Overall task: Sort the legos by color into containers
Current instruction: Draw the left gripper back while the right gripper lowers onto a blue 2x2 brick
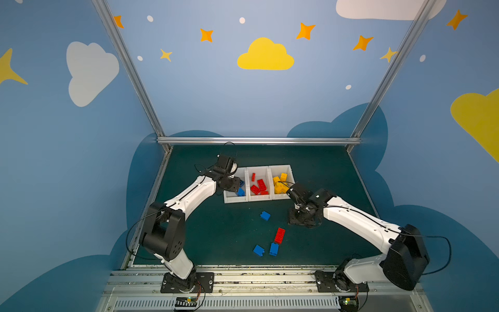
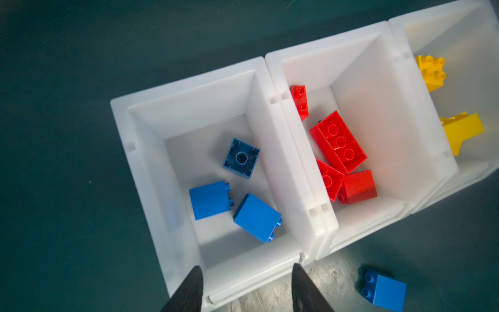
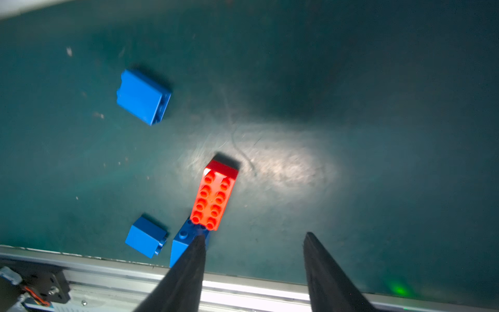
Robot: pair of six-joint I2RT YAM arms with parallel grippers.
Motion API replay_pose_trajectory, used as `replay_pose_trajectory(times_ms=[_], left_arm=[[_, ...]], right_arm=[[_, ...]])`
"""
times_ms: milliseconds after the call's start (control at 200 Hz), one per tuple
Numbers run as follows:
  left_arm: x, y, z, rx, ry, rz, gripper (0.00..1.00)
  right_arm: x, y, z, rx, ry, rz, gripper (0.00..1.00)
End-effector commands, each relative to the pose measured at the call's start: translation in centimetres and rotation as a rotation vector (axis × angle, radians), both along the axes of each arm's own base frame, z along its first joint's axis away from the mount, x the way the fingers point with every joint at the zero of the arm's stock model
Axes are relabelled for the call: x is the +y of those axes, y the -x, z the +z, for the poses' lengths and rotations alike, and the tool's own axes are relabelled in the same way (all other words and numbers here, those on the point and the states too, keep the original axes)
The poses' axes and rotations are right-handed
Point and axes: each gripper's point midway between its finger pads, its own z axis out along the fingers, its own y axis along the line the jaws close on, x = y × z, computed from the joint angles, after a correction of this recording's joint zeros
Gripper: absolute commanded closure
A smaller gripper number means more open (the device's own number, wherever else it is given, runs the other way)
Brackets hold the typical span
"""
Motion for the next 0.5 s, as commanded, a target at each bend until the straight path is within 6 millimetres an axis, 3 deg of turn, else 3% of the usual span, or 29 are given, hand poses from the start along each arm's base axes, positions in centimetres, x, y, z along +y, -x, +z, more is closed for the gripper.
replay_pose_trajectory(times_ms=[0, 225, 496], left_arm=[[0.4, 1.1, 0.6, -0.009, 0.032, 0.019, 0.46], [1.3, 3.8, -0.1, 0.010, 0.056, 0.046, 0.45], [1.5, 6.8, -1.6, 0.039, 0.124, 0.063, 0.45]], right_arm=[[1.5, 1.3, -1.2, 0.026, 0.031, -0.005, 0.41], [5.3, 4.3, -3.0, 0.074, 0.093, 0.112, 0.39], [6.5, 6.0, -4.1, 0.101, 0.185, 0.179, 0.38]])
